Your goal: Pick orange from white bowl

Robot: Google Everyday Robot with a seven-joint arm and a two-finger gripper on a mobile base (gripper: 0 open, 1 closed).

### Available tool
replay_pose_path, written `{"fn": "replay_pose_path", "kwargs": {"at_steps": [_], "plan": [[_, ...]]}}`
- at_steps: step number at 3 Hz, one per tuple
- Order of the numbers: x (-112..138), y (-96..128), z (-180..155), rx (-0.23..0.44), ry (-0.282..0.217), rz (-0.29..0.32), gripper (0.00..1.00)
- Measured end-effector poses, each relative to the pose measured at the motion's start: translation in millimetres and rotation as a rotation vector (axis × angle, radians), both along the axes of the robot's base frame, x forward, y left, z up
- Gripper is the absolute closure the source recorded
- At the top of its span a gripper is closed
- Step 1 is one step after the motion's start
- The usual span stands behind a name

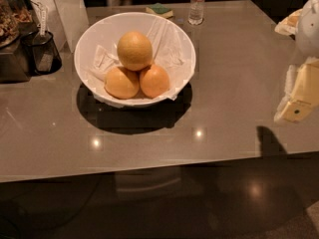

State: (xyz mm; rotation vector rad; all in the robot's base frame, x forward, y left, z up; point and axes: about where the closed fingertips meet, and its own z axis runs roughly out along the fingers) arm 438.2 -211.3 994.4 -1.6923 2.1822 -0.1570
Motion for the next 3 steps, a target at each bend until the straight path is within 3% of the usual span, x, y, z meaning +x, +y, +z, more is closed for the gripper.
{"fn": "replay_pose_path", "kwargs": {"at_steps": [2,3], "plan": [[3.3,4.6,5.0,0.014,-0.016,0.01,0.0],[21.5,26.6,16.0,0.065,-0.03,0.066,0.0]]}}
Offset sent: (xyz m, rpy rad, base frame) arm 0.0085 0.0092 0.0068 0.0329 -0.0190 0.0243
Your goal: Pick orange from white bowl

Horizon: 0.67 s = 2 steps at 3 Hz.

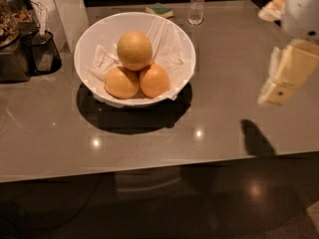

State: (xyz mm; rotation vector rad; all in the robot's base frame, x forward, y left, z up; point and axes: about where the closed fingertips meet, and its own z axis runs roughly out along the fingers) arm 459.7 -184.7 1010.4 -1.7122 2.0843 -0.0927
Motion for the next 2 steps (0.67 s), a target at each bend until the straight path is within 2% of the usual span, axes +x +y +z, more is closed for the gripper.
{"fn": "replay_pose_path", "kwargs": {"at_steps": [1,2], "plan": [[38.3,52.9,21.8,0.103,-0.019,0.124,0.0],[38.5,53.0,21.8,0.104,-0.019,0.125,0.0]]}}
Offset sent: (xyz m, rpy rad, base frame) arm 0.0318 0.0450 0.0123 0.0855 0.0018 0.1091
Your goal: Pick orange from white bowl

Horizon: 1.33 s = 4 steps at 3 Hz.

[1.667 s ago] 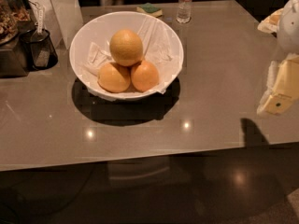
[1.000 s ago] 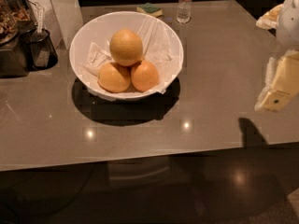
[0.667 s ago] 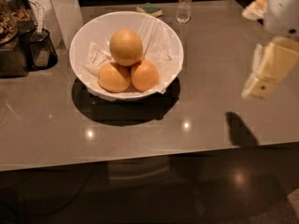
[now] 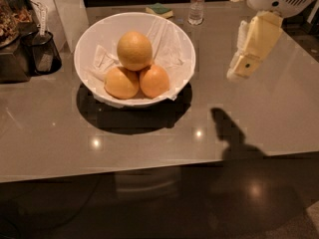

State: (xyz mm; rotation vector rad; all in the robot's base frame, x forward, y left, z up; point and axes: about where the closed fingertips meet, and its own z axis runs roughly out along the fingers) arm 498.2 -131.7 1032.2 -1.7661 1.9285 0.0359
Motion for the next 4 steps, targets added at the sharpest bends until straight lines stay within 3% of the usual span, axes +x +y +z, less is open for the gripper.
{"fn": "replay_pose_path", "kwargs": {"at_steps": [1,3,4], "plan": [[15.8,14.3,-8.9,0.054,0.015,0.044,0.0],[61.6,91.1,-52.6,0.204,0.124,0.188,0.0],[61.6,91.2,-52.6,0.205,0.124,0.188,0.0]]}}
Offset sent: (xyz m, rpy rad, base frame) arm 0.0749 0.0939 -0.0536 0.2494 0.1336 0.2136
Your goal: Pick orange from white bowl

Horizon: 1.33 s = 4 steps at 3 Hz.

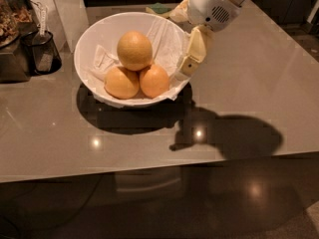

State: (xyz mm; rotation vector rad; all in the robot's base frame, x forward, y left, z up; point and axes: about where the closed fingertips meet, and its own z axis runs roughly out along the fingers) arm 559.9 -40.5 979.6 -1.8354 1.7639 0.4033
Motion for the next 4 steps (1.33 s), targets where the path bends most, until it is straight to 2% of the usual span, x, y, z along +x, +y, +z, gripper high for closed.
{"fn": "replay_pose_path", "kwargs": {"at_steps": [1,3,4], "plan": [[14.6,15.7,-6.9,0.069,0.007,0.019,0.0],[42.7,63.8,-16.5,0.206,0.015,0.083,0.0],[47.2,81.8,-32.9,0.235,0.053,0.101,0.0]]}}
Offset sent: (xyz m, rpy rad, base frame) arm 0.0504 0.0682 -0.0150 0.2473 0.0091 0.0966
